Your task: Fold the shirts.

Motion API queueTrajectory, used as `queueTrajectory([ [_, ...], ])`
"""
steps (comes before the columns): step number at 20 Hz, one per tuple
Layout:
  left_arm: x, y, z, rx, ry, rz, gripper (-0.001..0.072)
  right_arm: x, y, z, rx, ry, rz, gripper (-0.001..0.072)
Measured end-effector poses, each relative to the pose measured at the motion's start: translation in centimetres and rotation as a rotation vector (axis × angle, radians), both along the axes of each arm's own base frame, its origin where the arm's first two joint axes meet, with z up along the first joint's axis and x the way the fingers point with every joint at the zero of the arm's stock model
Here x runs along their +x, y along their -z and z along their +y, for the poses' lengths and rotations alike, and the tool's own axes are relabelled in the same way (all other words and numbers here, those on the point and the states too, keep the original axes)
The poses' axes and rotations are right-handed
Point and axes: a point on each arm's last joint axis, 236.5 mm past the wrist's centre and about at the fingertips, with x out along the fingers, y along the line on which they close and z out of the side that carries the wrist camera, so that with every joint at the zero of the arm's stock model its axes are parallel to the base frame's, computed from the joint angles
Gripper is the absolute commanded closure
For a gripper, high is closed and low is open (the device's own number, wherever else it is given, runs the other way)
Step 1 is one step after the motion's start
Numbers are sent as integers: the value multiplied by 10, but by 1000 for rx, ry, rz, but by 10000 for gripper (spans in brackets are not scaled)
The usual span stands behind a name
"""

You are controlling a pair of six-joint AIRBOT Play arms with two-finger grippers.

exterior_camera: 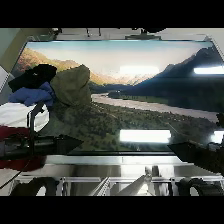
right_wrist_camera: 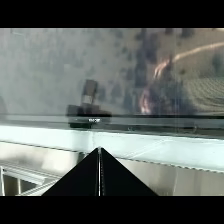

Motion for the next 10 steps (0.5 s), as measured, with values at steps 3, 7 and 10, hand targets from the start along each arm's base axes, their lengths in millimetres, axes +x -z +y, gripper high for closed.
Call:
queueTrajectory([
  [3, -1, 3, 0, -2, -1, 8, 708, 0, 1, 0, 0, 0, 2, 697],
  [7, -2, 6, 0, -1, -1, 18, 708, 0, 1, 0, 0, 0, 3, 697],
  [10, 5, 6, 1, -3, -27, 0, 707, 5, 0, -2, -7, 11, -18, 696],
])
